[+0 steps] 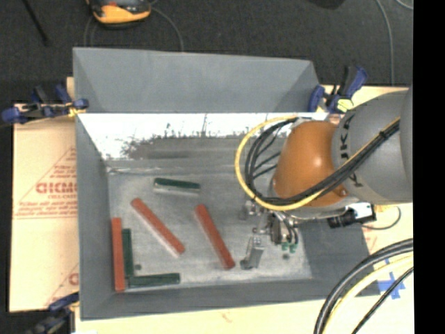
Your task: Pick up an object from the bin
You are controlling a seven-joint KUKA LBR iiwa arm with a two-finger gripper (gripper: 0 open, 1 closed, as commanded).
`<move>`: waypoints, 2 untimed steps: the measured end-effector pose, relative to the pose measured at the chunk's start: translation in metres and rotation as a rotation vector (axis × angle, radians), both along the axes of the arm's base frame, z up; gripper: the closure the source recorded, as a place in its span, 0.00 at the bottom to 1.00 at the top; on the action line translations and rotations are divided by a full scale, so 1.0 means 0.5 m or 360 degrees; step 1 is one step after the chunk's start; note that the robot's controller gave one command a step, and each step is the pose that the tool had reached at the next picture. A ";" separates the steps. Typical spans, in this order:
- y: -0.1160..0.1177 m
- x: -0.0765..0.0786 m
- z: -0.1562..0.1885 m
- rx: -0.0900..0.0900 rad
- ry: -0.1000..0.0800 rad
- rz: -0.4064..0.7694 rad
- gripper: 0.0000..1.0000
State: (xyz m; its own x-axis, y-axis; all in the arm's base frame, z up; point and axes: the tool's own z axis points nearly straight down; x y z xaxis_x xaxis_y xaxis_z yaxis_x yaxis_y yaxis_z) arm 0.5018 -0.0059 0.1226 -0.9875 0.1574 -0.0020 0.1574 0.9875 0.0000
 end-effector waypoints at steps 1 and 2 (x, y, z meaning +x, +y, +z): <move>0.025 -0.001 -0.053 0.0003 -0.0007 -0.0031 0.00; 0.043 0.026 -0.100 0.0001 0.0000 -0.0522 1.00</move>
Offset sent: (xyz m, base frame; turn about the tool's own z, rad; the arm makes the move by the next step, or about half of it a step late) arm 0.0123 0.0226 -0.0501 0.3315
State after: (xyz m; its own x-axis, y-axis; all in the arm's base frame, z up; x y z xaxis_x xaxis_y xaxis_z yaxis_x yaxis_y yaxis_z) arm 0.5147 0.0158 0.0726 -0.8843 0.4668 -0.0020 0.4668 0.8843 0.0003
